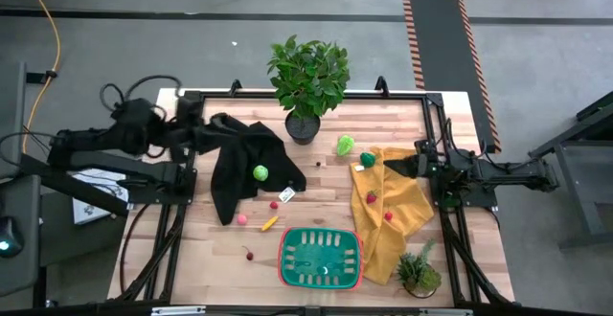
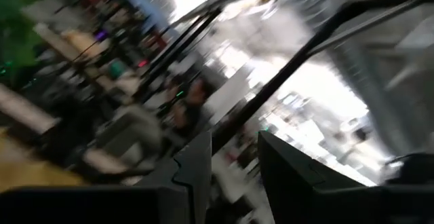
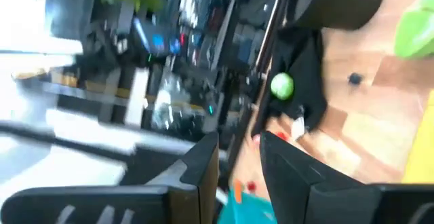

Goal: Pick and placing Produce into tupperware
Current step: Put the red strawberry into the blue bin

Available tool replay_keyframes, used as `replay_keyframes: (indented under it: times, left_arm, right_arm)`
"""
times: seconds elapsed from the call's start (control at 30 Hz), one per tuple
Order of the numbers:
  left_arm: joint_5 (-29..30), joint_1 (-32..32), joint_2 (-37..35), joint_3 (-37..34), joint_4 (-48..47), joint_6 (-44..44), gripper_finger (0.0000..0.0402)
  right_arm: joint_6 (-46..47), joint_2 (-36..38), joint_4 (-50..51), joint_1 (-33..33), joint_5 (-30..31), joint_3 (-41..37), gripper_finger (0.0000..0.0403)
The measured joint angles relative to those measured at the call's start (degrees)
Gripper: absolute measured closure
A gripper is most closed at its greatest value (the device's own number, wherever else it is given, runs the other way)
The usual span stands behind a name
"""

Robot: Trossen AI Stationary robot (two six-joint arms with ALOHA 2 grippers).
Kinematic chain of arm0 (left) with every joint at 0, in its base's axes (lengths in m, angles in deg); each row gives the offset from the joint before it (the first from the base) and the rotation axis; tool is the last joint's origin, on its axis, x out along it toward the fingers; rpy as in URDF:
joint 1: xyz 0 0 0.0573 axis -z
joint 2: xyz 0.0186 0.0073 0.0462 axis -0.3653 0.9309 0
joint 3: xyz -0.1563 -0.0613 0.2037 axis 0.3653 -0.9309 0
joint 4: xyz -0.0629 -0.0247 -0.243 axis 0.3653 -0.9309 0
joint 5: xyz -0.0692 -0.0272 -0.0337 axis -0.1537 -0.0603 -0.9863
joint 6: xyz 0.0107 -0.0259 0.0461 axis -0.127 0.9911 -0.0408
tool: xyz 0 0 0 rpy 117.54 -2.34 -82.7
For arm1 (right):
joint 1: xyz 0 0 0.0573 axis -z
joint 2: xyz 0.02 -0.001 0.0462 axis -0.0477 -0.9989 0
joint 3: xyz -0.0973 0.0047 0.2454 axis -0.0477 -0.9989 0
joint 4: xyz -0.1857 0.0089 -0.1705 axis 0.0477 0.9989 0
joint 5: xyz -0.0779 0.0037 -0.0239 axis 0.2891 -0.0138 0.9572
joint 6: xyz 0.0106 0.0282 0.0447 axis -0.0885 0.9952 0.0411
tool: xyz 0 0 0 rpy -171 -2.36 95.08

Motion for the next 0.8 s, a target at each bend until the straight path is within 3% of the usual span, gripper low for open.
replay_keyframes:
  times: [0.1,0.37,0.6,0.8]
  left_arm:
    - [0.2,0.0,4.0,5.2,-8.2,-2.5,0.0291]
    - [4.8,0.0,12.5,15.9,-26.3,-4.7,0.0291]
    - [6.9,0.0,15.7,18.0,-35.1,-5.1,0.0291]
    - [6.7,0.0,16.4,18.0,-38.9,-5.3,0.0291]
  right_arm:
    - [1.2,0.0,-0.3,0.0,3.2,0.0,0.0304]
    - [1.3,0.0,-0.3,0.0,3.3,0.0,0.0304]
    - [-0.5,0.0,-1.6,0.0,3.4,0.0,0.0304]
    - [-11.7,0.0,-23.3,-0.4,0.0,0.0,0.0304]
